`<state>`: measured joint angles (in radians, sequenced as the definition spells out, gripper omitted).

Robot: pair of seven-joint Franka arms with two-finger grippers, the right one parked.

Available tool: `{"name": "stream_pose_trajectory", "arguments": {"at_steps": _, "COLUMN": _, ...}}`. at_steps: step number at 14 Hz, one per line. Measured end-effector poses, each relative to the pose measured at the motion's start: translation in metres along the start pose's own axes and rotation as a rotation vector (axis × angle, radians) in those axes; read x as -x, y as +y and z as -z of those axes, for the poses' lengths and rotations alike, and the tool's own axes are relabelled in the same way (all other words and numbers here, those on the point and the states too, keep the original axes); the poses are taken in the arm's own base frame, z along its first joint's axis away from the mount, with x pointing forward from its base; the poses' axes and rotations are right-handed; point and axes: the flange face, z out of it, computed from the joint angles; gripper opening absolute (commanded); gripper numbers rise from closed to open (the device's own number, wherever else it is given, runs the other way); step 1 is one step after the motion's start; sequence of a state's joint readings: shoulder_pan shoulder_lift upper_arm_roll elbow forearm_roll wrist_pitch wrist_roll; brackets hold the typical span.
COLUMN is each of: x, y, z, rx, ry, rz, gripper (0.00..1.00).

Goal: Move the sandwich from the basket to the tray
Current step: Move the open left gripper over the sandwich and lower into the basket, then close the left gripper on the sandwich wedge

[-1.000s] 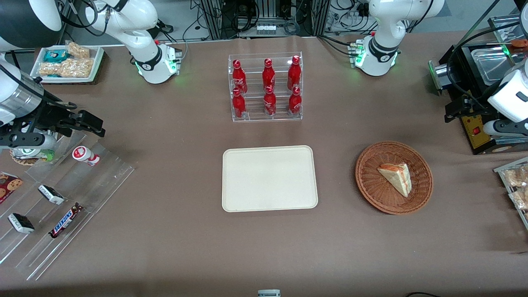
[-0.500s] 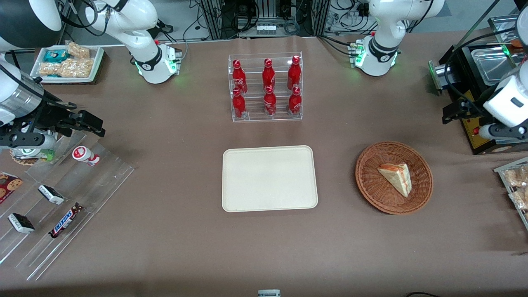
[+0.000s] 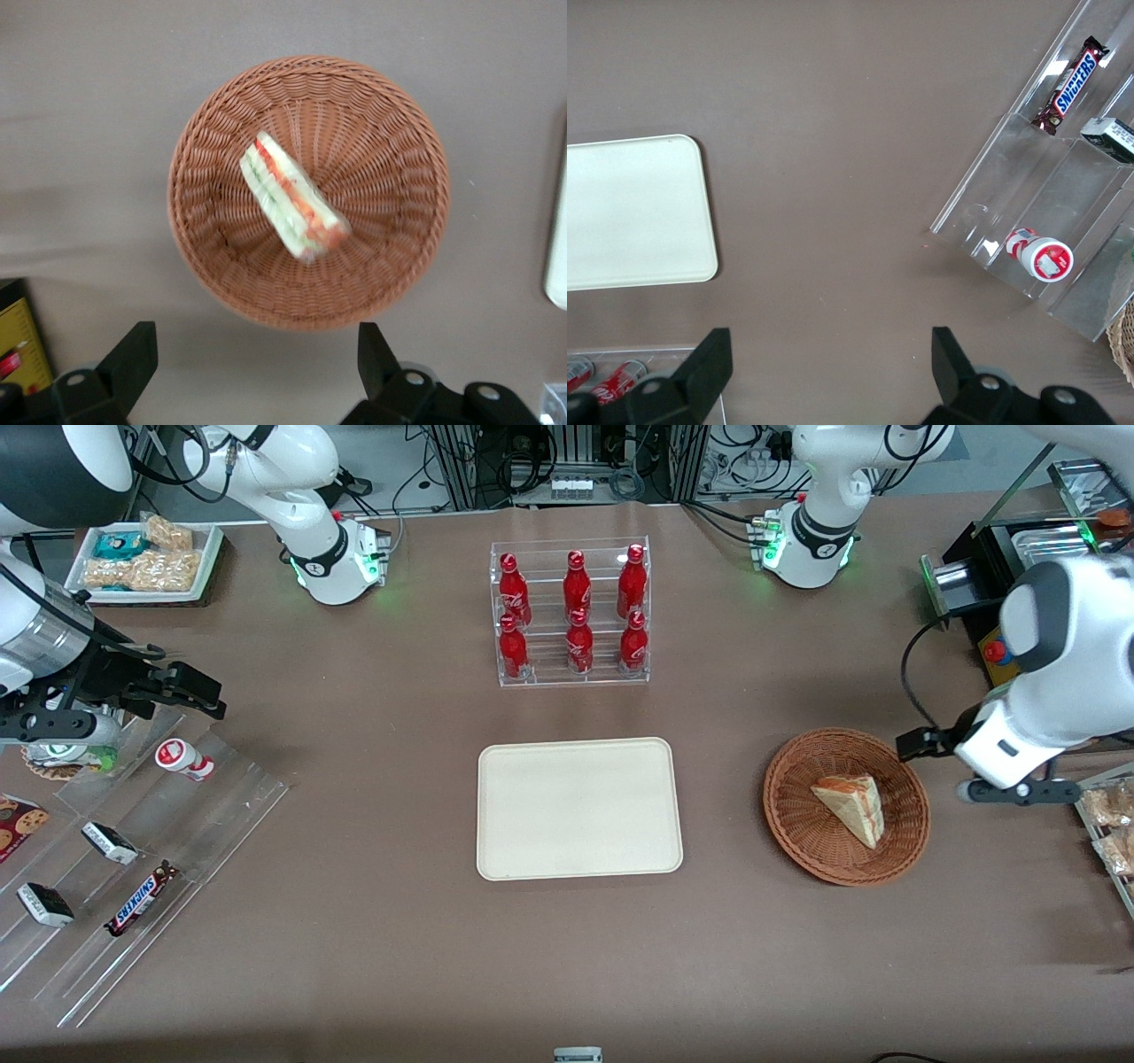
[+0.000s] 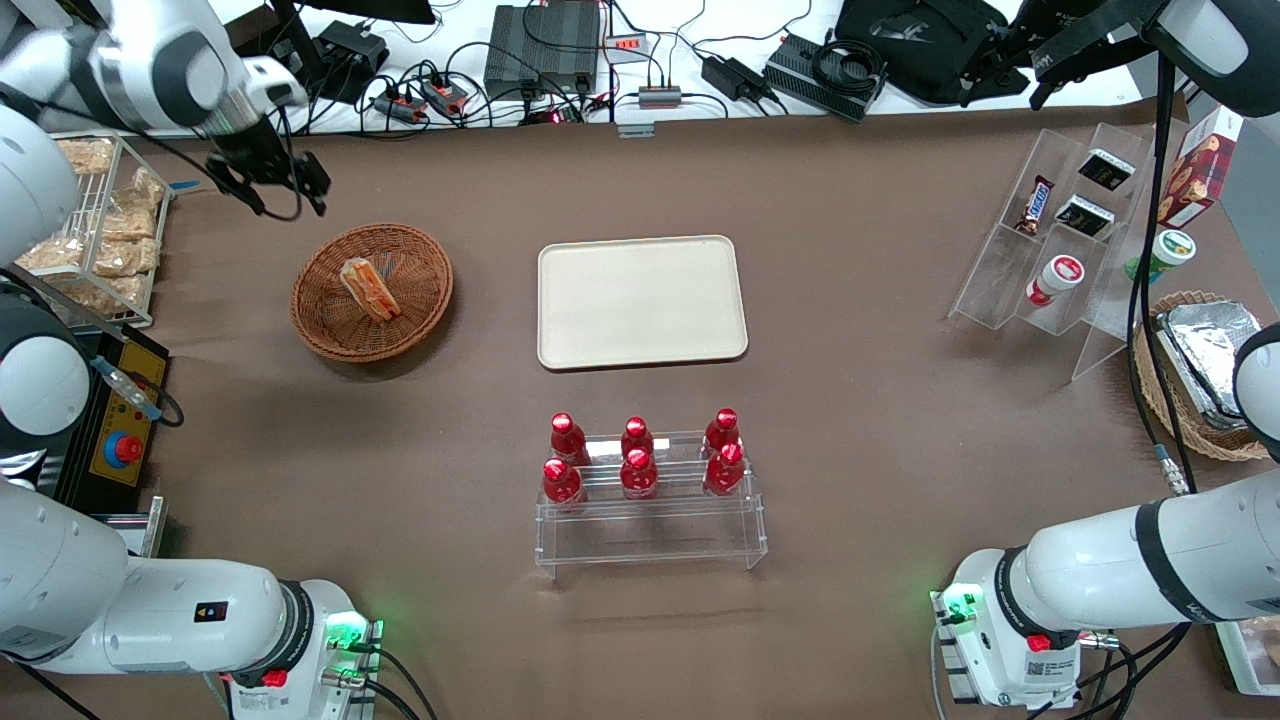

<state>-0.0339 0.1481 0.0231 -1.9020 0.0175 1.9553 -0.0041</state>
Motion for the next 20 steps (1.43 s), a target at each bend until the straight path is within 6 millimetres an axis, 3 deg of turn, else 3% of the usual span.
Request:
{"name": "stream_pose_trajectory", "arguments": {"at_steps": 4, "x": 0.013, "y": 0.002, "z": -0.068, "rx": 0.008, "ry": 0.069, "rz": 0.181, "gripper": 1.0}}
{"name": "stream_pose_trajectory", "arguments": {"at_steps": 7, "x": 0.015, "y": 0.011, "z": -0.088, "rx": 0.024, "ry": 0.086, "rz": 0.473, "gripper": 1.0}}
{"name": "stream_pose_trajectory", "arguments": {"at_steps": 10, "x": 0.005, "y": 0.037, "z": -0.11, "rx": 0.051, "ry": 0.114, "rz": 0.76, "gripper": 1.0}}
{"name": "stream_pose_trajectory", "arguments": {"at_steps": 12, "x": 0.002, "y": 0.053, "z": -0.132, "rx": 0.05, "ry": 0.104, "rz": 0.821, "gripper": 1.0}}
{"name": "stream_pose_trajectory", "arguments": {"at_steps": 15, "x": -0.001, "y": 0.052, "z": -0.147, "rx": 0.038, "ry": 0.087, "rz": 0.819, "gripper": 1.0}}
{"name": "stream_pose_trajectory", "arguments": {"at_steps": 16, "x": -0.002, "y": 0.049, "z": -0.147, "rx": 0.037, "ry": 0.088, "rz": 0.815, "gripper": 0.85}}
{"name": "stream_pose_trajectory", "arguments": {"at_steps": 17, "x": -0.003, "y": 0.047, "z": -0.146, "rx": 0.037, "ry": 0.09, "rz": 0.813, "gripper": 0.5}}
{"name": "stream_pose_trajectory", "arguments": {"at_steps": 18, "x": -0.004, "y": 0.046, "z": -0.145, "rx": 0.038, "ry": 0.093, "rz": 0.813, "gripper": 0.22}}
{"name": "stream_pose_trajectory", "arguments": {"at_steps": 19, "x": -0.005, "y": 0.045, "z": -0.143, "rx": 0.039, "ry": 0.096, "rz": 0.813, "gripper": 0.11}}
{"name": "stream_pose_trajectory", "arguments": {"at_steps": 20, "x": -0.005, "y": 0.045, "z": -0.143, "rx": 0.039, "ry": 0.098, "rz": 0.809, "gripper": 0.08}}
